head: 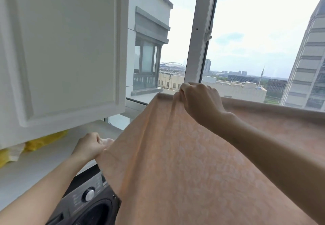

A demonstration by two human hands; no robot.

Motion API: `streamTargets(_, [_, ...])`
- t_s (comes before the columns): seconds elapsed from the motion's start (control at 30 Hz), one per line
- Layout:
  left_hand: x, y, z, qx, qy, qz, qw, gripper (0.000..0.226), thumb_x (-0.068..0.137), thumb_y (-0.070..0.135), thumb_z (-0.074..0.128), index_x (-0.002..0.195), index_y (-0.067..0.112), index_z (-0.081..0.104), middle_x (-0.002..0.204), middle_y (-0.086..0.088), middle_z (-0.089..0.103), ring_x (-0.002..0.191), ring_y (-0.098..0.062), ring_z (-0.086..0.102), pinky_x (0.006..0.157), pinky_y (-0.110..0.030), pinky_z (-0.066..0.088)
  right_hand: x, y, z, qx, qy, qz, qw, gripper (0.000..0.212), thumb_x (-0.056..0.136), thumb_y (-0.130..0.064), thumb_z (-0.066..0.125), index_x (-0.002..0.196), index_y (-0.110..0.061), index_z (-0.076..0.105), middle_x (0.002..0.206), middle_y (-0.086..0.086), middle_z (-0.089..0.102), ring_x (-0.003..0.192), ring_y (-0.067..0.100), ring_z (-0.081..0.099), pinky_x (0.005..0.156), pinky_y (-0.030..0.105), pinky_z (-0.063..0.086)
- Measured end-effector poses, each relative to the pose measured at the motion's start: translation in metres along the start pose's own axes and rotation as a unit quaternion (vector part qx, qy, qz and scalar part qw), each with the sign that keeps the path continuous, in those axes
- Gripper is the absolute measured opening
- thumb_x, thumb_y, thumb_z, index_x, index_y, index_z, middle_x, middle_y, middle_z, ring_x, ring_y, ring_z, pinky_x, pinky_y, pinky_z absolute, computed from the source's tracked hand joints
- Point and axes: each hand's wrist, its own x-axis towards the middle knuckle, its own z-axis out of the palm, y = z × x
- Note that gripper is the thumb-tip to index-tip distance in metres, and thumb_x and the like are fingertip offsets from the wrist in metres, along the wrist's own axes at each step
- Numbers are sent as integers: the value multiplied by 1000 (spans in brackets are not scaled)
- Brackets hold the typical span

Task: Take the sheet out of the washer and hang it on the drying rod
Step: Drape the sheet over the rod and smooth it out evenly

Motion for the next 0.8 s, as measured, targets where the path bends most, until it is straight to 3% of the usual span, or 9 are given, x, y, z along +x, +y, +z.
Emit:
streamTargets(0.07, [0, 0, 0, 33, -26, -3, 999, 14, 82, 21, 63, 90, 13, 56, 95, -5, 63, 87, -24, 57, 76, -35, 48, 0, -3, 1, 2, -6, -4, 1000, 13, 94, -9, 55, 82, -12, 58, 69, -4, 54, 57, 16, 54, 59, 33, 53])
streamTargets(0.17, [-2, 30, -3, -110, -34, 53, 992, 13, 86, 20, 65, 99, 19, 61, 99, 0, 67, 94, -21, 63, 86, -35, 50, -1, -2, 3, -8, -2, -10, 1000, 11, 94, -7, 54, 85, -11, 59, 69, -4, 53, 55, 16, 51, 55, 31, 48])
streamTargets(0.23, [-9, 65, -10, -245, -64, 115, 961, 9, 93, 20, 61, 100, 18, 66, 100, 0, 70, 96, -19, 65, 89, -37, 50, -1, 1, 7, -25, 5, -9, 1000, 11, 94, -8, 54, 85, -11, 59, 71, -3, 56, 54, 17, 49, 53, 28, 39])
streamTargets(0.33, [-18, 115, -21, -338, -123, 201, 911, 19, 97, 24, 57, 112, 17, 66, 106, 6, 71, 101, -11, 65, 89, -32, 52, -2, 6, 9, -42, 5, -6, 999, 12, 94, -8, 53, 84, -11, 58, 75, 0, 59, 55, 21, 49, 55, 28, 34])
streamTargets(0.43, [-19, 145, -24, -348, -158, 250, 890, 27, 95, 32, 58, 119, 21, 64, 110, 9, 69, 104, -7, 64, 89, -26, 52, -4, 11, 9, -40, -4, -20, 999, 11, 94, -6, 52, 87, -10, 59, 79, 2, 61, 57, 23, 55, 55, 29, 37])
streamTargets(0.57, [-15, 162, -21, -352, -110, 270, 889, 12, 94, 21, 62, 101, 14, 69, 92, 4, 70, 86, -4, 65, 75, -16, 50, -8, 16, 7, -38, -7, -30, 999, 12, 95, -6, 52, 86, -9, 59, 75, 2, 57, 54, 22, 55, 53, 28, 38])
streamTargets(0.67, [-10, 162, -20, -347, -66, 254, 900, 9, 95, 12, 59, 91, 10, 67, 83, -5, 70, 74, -9, 67, 73, -21, 50, -9, 17, 6, -33, -5, -31, 999, 11, 95, -6, 53, 86, -9, 58, 74, 2, 58, 55, 22, 56, 52, 29, 41])
streamTargets(0.8, [-8, 157, -25, -332, -60, 250, 908, 13, 98, 17, 54, 97, 9, 64, 93, -7, 70, 83, -16, 69, 79, -27, 52, -9, 17, 7, -20, -10, -30, 999, 9, 94, -4, 53, 87, -8, 57, 76, 2, 58, 57, 22, 59, 52, 33, 50])
